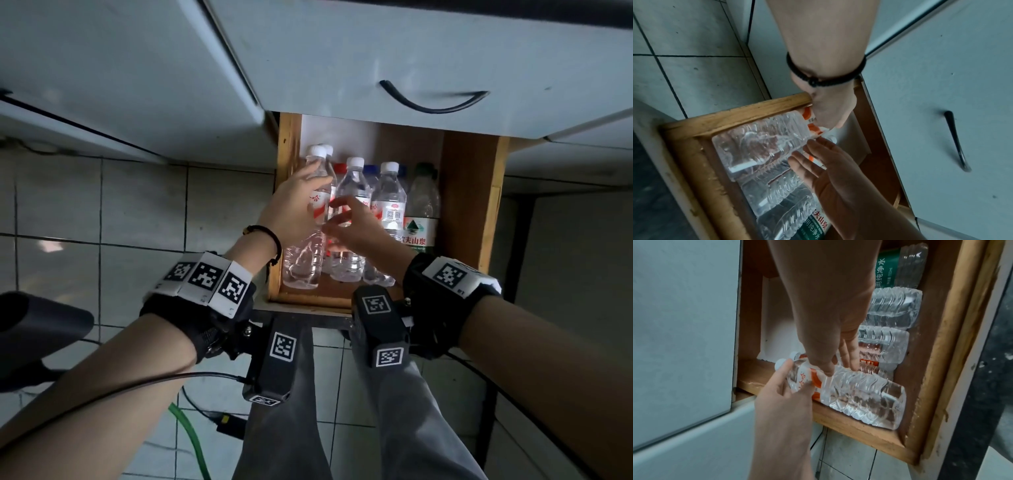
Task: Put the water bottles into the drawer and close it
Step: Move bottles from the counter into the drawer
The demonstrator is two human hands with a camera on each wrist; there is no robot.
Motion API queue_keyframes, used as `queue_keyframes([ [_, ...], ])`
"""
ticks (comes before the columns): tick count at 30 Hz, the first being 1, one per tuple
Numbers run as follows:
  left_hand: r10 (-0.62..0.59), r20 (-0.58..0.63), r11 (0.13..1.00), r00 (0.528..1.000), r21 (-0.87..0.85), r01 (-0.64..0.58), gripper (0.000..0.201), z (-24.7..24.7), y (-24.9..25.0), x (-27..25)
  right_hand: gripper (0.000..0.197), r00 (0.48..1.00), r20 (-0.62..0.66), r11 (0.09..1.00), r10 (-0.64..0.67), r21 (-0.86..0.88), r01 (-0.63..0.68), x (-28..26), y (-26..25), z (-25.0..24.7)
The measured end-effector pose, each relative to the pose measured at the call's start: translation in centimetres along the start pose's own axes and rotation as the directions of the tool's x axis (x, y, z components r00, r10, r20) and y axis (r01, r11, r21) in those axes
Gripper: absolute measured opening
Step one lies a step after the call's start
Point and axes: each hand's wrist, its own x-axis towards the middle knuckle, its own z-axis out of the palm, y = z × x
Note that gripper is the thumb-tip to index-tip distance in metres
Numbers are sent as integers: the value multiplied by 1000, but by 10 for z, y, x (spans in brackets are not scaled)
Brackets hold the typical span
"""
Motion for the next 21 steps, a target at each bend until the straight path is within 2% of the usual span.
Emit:
queue_keyframes([
  [4,-10,-21,999,1000,35,10,61,7,-6,5,38,1000,2,998,-14,53,14,-1,6,-4],
  [10,-6,34,997,999,78,4,62,18,-10,10,60,993,113,994,27,101,-39,-4,17,-15],
  [13,-13,94,998,996,60,8,64,19,-4,10,58,990,137,994,39,91,-52,-11,18,-23],
  [16,-52,68,999,996,15,51,67,17,1,7,48,987,153,992,55,105,-71,-19,14,-31],
  [19,-128,33,985,991,-112,131,65,15,7,3,51,989,118,992,88,75,-98,-22,15,-40],
  [21,-182,70,970,981,-149,190,60,18,11,1,49,990,79,991,113,64,-118,-22,18,-45],
])
